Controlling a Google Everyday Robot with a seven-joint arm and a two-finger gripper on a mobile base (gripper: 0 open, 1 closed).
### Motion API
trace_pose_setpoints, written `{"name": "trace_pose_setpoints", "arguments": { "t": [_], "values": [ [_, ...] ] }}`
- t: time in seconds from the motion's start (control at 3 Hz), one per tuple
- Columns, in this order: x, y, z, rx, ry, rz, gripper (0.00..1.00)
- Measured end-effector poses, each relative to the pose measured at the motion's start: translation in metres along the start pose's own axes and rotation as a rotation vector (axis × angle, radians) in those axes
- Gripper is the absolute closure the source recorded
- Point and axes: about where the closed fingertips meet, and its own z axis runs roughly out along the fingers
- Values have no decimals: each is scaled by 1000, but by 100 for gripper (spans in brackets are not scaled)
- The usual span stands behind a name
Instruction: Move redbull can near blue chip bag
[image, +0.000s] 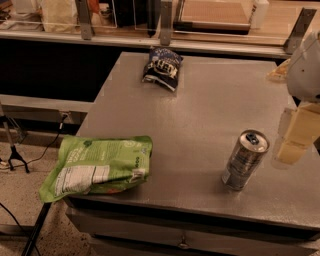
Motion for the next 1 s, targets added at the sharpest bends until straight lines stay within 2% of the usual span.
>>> {"name": "trace_pose_setpoints", "arguments": {
  "t": [0.67, 1.0],
  "values": [
    [-14, 17, 18, -59, -24, -28, 0],
    [-19, 21, 27, -63, -33, -30, 0]
  ]
}}
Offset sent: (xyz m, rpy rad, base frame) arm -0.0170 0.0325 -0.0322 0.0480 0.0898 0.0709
